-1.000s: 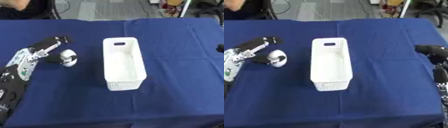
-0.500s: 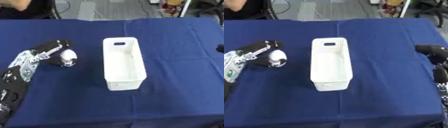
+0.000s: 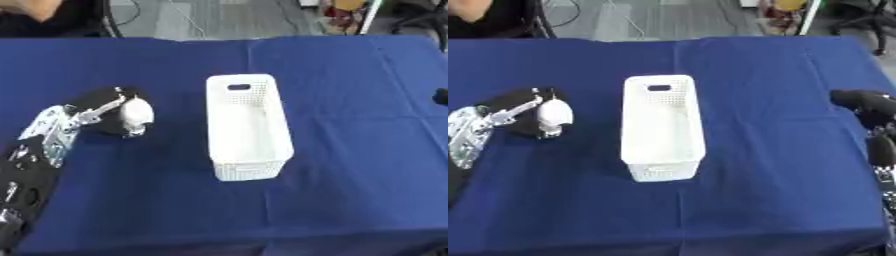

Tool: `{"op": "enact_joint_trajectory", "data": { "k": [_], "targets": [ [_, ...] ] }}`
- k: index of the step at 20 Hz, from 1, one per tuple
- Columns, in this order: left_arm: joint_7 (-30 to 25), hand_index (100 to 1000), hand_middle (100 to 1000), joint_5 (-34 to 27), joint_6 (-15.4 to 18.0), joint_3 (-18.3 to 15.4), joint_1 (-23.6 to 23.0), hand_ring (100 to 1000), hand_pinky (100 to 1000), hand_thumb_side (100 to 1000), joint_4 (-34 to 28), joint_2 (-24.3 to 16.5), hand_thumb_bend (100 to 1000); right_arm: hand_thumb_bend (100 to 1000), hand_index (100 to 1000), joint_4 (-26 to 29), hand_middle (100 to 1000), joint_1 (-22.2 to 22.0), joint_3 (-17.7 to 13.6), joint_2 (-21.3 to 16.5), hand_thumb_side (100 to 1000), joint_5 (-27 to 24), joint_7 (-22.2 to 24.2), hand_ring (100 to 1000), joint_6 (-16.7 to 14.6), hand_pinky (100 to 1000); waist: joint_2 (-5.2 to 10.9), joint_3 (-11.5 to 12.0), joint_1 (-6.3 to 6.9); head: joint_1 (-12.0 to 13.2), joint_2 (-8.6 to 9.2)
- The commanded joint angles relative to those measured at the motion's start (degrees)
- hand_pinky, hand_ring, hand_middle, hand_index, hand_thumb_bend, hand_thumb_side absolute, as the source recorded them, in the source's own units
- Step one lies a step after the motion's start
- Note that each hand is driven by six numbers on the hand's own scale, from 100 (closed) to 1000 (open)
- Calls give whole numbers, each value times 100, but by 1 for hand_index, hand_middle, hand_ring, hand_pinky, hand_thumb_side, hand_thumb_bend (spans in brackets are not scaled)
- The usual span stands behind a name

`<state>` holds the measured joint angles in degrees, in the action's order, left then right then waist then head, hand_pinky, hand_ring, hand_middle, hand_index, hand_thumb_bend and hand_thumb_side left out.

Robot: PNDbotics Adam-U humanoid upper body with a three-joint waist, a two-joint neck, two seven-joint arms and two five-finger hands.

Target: Pick up objects on the table and place them in the box.

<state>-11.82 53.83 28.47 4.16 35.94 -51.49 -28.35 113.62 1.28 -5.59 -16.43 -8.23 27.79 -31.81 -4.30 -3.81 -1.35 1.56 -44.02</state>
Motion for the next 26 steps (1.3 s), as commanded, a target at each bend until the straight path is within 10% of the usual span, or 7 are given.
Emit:
{"op": "enact_joint_trajectory", "data": {
  "k": [1, 13, 19, 26],
  "targets": [
    [72, 916, 873, 130, 8, -18, 82, 797, 863, 774, 32, -64, 906, 100, 868, 97, 765, 17, -4, -99, 669, -21, 18, 846, -14, 858, 47, -9, -1, 32, 74],
    [77, 910, 824, 364, 129, 61, 91, 722, 744, 714, 89, -39, 911, 100, 868, 97, 765, 30, 9, -107, 669, -34, 33, 846, -20, 858, 44, -12, -7, 39, 79],
    [-63, 858, 695, 395, 50, 53, 82, 480, 343, 378, 94, -55, 525, 100, 868, 97, 765, 33, 8, -109, 670, -35, 32, 846, -20, 858, 49, -9, -4, 34, 72],
    [-18, 783, 579, 291, -132, 52, 72, 304, 100, 214, 96, -50, 148, 100, 868, 97, 765, 29, 4, -107, 669, -32, 28, 846, -21, 858, 46, -7, -7, 38, 74]
  ]
}}
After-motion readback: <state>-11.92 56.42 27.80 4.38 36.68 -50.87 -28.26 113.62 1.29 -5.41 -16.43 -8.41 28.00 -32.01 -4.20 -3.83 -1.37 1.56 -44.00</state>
